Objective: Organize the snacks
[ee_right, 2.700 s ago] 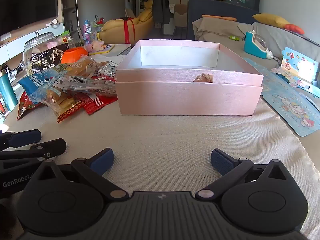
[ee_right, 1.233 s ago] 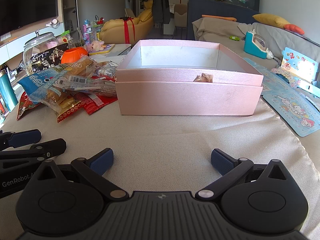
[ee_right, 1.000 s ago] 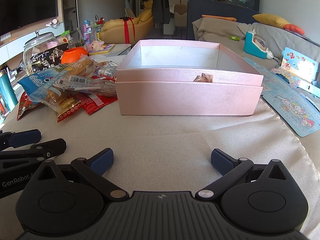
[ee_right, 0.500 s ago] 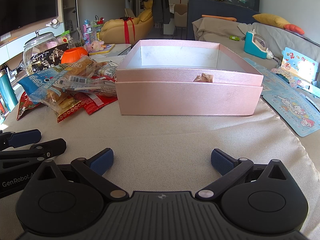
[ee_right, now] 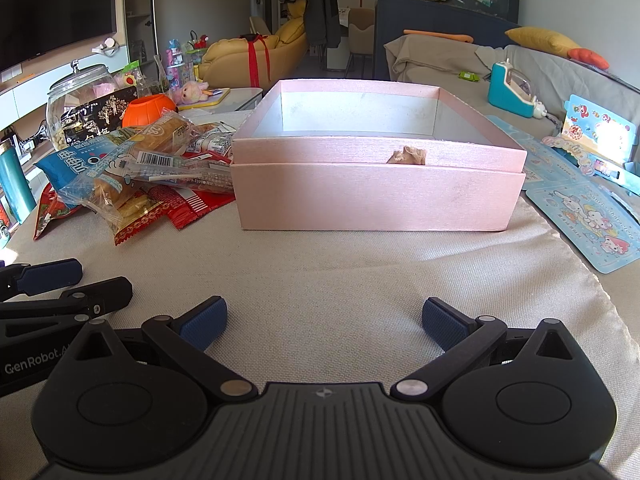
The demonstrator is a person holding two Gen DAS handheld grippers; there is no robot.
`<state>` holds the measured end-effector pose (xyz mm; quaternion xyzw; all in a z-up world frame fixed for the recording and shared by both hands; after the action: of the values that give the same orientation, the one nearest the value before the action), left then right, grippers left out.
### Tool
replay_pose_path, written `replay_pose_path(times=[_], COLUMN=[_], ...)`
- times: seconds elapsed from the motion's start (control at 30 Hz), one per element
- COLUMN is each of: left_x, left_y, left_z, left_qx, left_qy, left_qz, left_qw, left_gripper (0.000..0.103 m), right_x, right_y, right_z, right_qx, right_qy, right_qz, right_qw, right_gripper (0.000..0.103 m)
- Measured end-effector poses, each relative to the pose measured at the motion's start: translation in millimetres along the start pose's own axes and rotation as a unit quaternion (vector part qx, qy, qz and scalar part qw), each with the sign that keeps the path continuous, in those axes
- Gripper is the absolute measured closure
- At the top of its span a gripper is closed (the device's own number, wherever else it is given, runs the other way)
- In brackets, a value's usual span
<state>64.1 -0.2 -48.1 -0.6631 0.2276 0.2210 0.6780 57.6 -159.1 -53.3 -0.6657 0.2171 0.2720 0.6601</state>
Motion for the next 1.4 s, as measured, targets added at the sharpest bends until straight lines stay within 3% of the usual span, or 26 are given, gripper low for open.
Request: replay_pose_path(times=[0.47, 0.67, 0.8, 0.87, 0.93, 1.0, 1.1, 1.23, 1.4], left_x=[0, -5, -21, -27, -29, -28, -22, -21, -19], left_y=[-2, -3, -18, -29, -41, -49, -59, -77, -104], left_z=[-2, 7, 31, 48, 65, 83, 103, 112, 102], left_qx=[0.004, 0.016, -0.001, -0.015, -0.029, -0.046, -0.075, -0.078, -0.056], left_qy=[-0.001, 0.031, 0.050, 0.057, 0.058, 0.052, 0.055, 0.072, 0.096], left_qz=[0.000, 0.003, -0.022, -0.032, -0.037, -0.038, -0.039, -0.052, -0.065], left_qw=[1.0000, 0.9994, 0.9985, 0.9978, 0.9972, 0.9969, 0.9949, 0.9930, 0.9916], left_gripper=[0.046, 0.046, 0.047, 0.047, 0.047, 0.047, 0.047, 0.047, 0.047], right_x=[3, 2, 3, 4, 6, 4, 11, 42, 92], right_y=[-3, -6, -3, -6, -16, -38, -74, -100, -101], right_z=[1, -1, 3, 4, 8, 10, 11, 19, 49], right_qx=[-0.003, 0.018, -0.009, -0.022, -0.025, 0.004, 0.031, 0.077, 0.083], right_qy=[-0.009, -0.014, -0.009, -0.020, -0.062, -0.105, -0.120, -0.136, -0.145], right_qz=[0.001, 0.064, 0.062, 0.066, 0.079, 0.055, 0.012, 0.034, 0.087], right_qw=[1.000, 0.998, 0.998, 0.997, 0.995, 0.993, 0.992, 0.987, 0.982], right_gripper=[0.000, 0.000, 0.000, 0.000, 0.001, 0.001, 0.000, 0.000, 0.005])
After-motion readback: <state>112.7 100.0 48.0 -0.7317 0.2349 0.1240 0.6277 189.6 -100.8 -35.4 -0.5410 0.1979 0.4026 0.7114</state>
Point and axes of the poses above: each gripper's, at about its wrist camera, not at the fingertips, and x roughly the way its jaws point, z to its left, y to its underside, the point moved 8 cm from there along x, roughly the way its jaws point, and after that the axes turned 1 degree about x, right-handed, at the moved point
